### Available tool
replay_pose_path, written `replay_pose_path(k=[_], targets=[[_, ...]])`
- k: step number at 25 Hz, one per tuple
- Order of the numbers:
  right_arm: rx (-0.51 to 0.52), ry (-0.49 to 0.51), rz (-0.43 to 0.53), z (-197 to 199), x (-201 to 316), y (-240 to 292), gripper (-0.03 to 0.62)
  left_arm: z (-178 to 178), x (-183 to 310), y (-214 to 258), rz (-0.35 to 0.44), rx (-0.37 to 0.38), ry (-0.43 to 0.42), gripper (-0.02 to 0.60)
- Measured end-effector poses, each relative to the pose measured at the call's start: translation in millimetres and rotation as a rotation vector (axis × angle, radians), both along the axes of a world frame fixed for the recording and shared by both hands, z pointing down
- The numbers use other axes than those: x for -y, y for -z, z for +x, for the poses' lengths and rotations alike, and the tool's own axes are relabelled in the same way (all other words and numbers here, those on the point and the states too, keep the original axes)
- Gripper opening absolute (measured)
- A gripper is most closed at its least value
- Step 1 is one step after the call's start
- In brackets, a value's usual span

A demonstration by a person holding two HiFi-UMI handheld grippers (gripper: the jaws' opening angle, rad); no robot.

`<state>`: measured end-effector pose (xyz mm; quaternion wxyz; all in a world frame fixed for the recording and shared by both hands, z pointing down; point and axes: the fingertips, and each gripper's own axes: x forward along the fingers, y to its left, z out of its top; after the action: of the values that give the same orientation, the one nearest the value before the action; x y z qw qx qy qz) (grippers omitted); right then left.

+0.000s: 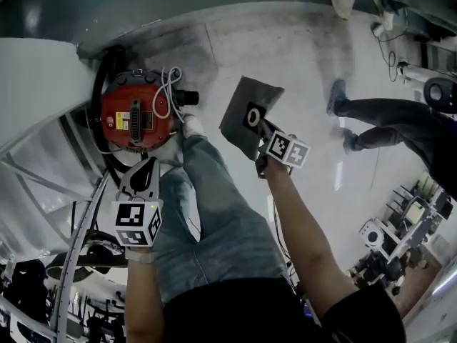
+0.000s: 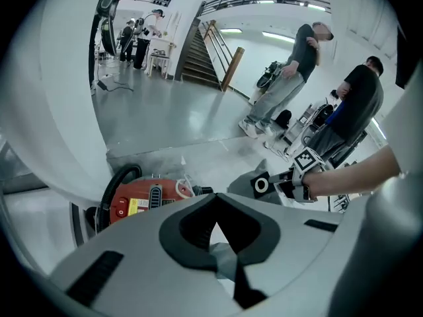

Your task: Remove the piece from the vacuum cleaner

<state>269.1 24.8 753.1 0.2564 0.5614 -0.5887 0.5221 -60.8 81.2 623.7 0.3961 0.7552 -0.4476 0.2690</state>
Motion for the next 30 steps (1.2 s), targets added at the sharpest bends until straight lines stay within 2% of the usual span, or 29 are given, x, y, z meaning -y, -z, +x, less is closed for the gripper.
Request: replay_pose_path(k=[5,13,26,30], targets=[[0.015,0.061,0.04,-4,1,73,0.046,5,14,44,0.047,-0.017,-0.016,0.017],[0.078,0.152,0.15,-37,23,191,0.046,8,41,118,0.146,-0.054,-0.022,0.017],[0.112,0.248,0.38,-77,46,366,0.046,14,92,258,0.377,-0.065,-0.123,0.017],[0.125,0.275,0.454,-91,47,416,0.046,14,100,299,0.436,-0.058,-0.131,0.017]])
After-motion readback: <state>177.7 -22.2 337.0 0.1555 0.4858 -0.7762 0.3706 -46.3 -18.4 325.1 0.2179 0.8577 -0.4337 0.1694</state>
